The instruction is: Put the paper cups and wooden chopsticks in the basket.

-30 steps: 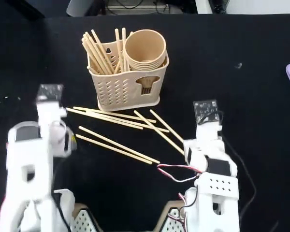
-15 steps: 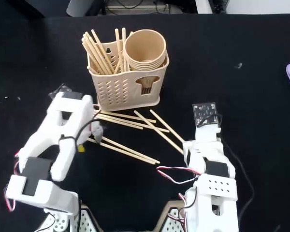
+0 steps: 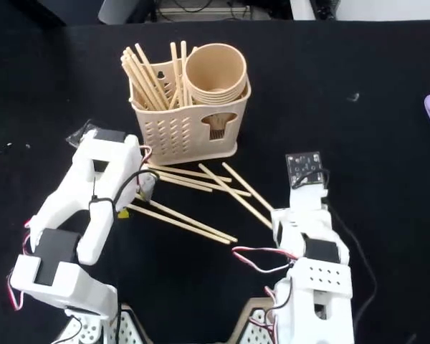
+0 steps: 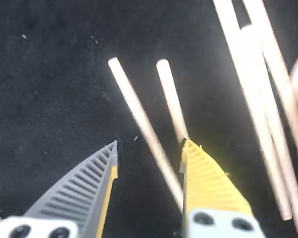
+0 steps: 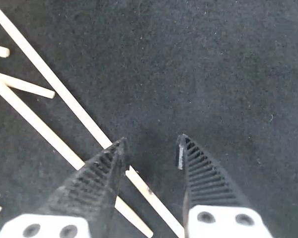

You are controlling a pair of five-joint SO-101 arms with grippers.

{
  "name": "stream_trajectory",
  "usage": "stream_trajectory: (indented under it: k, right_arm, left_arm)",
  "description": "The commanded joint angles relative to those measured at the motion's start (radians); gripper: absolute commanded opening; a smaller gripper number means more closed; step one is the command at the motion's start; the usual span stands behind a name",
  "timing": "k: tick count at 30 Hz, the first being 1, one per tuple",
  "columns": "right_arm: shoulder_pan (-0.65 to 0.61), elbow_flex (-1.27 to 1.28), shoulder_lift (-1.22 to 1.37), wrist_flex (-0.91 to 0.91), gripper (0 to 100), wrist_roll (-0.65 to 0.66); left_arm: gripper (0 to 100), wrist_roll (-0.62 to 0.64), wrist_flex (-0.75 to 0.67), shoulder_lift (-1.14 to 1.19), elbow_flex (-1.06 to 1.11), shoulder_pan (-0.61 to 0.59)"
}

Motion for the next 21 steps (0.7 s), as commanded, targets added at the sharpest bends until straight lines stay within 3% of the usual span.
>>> stream_trajectory:
  k: [1,8,21]
  right_arm:
    - [0.018,-0.002,-0.022,-0.015,15.9,-0.003]
    - [0.018,-0.002,-0.021,-0.015,15.9,-0.003]
    - [0.018,-0.002,-0.021,-0.015,15.9,-0.003]
  left_arm:
    - [21,0.068,-0.115,-0.005,0.015,-0.015]
    - [21,0.138,-0.19,-0.003,0.051,-0.013]
    - [21,0.091,-0.189,-0.002,0.143,-0.015]
